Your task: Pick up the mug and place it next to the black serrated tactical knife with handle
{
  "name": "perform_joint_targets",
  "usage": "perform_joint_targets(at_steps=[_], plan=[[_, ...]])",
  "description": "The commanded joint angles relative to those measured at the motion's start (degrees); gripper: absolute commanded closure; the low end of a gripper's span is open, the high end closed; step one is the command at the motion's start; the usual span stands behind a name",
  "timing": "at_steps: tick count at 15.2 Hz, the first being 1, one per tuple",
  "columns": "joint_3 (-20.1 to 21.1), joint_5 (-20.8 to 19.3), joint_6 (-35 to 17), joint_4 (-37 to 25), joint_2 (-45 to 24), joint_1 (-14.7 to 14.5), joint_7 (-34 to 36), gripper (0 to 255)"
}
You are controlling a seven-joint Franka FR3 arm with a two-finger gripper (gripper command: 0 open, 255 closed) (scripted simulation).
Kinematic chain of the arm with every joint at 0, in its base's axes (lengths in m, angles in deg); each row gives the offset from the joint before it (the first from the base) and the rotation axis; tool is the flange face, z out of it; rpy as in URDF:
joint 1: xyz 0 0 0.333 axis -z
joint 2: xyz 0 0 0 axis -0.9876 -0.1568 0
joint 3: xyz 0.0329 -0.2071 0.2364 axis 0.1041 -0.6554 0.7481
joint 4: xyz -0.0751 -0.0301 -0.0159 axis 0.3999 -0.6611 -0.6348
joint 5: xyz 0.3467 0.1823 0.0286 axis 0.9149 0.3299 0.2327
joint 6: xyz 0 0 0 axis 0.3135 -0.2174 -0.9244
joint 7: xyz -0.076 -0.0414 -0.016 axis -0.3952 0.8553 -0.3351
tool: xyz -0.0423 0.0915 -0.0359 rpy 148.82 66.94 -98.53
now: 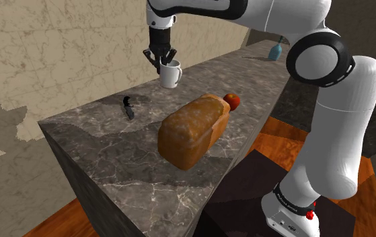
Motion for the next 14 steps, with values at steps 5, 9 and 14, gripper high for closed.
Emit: perform_joint_targets(at_steps=[5, 9, 14], plan=[[0.2, -0.1, -4.6, 4.9, 0.3, -0.4, 1.0, 255], [0.2, -0.1, -7.8, 8.6, 0.7, -0.4, 1.2, 255], [0.2, -0.2, -10.4, 11.3, 0.9, -0.3, 1.4, 255]])
